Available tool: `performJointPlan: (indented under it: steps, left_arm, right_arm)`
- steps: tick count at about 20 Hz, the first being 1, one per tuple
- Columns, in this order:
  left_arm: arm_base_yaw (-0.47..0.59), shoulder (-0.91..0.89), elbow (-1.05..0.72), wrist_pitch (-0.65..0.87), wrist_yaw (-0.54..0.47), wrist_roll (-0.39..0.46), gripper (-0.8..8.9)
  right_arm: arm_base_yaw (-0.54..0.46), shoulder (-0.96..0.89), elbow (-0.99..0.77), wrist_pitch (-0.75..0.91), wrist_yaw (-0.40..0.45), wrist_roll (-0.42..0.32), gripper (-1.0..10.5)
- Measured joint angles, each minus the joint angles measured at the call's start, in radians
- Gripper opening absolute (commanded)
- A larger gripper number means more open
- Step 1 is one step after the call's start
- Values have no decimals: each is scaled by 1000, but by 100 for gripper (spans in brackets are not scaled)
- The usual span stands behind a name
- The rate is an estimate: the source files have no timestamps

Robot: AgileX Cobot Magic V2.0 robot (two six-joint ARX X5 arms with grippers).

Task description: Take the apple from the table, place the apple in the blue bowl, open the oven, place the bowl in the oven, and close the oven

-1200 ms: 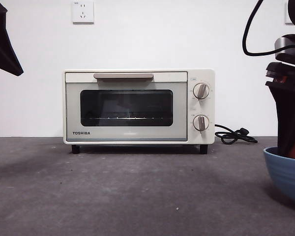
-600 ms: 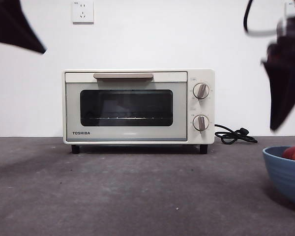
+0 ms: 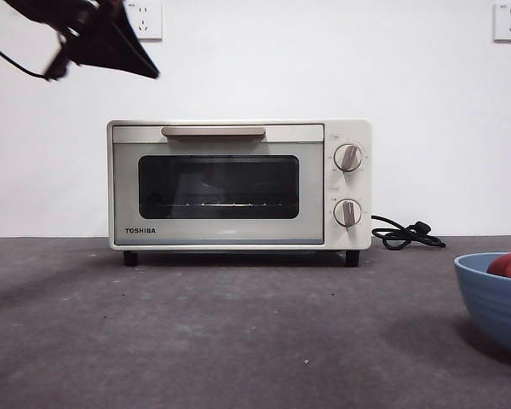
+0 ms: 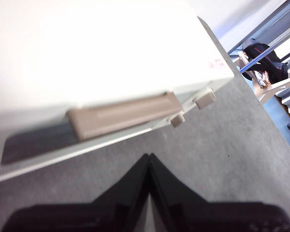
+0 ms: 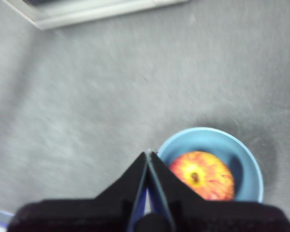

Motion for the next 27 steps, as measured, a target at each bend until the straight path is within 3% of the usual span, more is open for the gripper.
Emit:
performJointPlan:
  steps: [8,12,20,27]
  left_arm:
    - [-53,178,131,36,-14,-26,-5]
    - [-64,211,131,77,-74,-64,-5]
    - [-66,220,144,2,-120,-65,-6]
    - [-108,216,161,-117,-130,7,-6]
  right_arm:
    - [0,-146,0,-8,-42,102,-11]
    - [0,-163,0,-46,-55,126,-11]
    - [0,-164,0,-50,-55,131,-11]
    - [0,-164,0,-50,-55,130,-11]
